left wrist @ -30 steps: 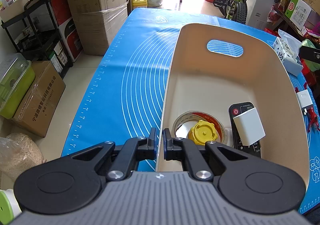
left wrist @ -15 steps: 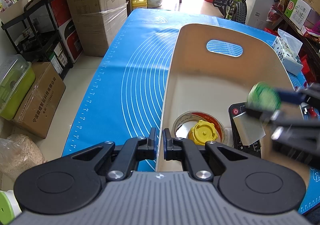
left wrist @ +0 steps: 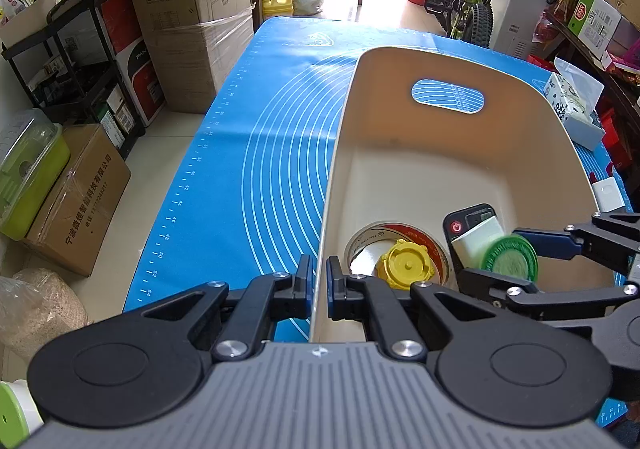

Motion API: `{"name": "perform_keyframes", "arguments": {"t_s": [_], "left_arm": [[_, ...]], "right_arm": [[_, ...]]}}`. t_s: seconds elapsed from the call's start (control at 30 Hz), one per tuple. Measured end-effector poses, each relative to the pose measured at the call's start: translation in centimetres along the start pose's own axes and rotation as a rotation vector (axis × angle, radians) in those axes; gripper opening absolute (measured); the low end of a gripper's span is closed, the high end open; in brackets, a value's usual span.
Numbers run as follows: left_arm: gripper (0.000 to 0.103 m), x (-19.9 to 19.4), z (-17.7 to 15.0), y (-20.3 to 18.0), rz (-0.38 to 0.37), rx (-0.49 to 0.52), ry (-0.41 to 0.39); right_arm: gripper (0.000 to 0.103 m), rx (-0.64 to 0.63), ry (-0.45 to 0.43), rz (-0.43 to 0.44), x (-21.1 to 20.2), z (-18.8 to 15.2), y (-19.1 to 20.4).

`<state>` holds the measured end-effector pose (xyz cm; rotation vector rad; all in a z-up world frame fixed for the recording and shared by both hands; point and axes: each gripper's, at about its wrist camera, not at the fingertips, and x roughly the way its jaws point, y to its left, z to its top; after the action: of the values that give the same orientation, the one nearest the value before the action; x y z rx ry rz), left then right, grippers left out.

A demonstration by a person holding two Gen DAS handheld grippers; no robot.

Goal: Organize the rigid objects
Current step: 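Carry the green tin into the basket and open the right tool, then move the right tool to the second white charger and grasp it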

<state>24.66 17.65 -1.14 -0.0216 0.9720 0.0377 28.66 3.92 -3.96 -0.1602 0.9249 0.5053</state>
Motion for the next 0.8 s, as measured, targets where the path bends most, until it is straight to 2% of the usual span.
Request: {"name": "perform_keyframes", "arguments": {"t_s": [0.23,0.43,0.57,0.8], "left_arm": [[0.009,0.0,0.0,0.0,0.001,0.002,0.0],[0.009,0.0,0.0,0.0,0.001,0.002,-0.001],[0.009,0.0,0.0,0.0,0.001,0.001,0.0],[0.009,0.0,0.0,0.0,0.002,0.002,0.0]], "right_arm": [[0.069,0.053,-0.053,0.004,-2.4,0.0,-1.9],[0.069,0.123,-0.124,-0.023,-5.8,-0.8,-4.3],[0.069,0.164,-0.146,-0.093,-7.8,-1.7,-7.2],[0.069,0.222,-0.153,-0.29,-9.7,-3.9,-13.1]]}}
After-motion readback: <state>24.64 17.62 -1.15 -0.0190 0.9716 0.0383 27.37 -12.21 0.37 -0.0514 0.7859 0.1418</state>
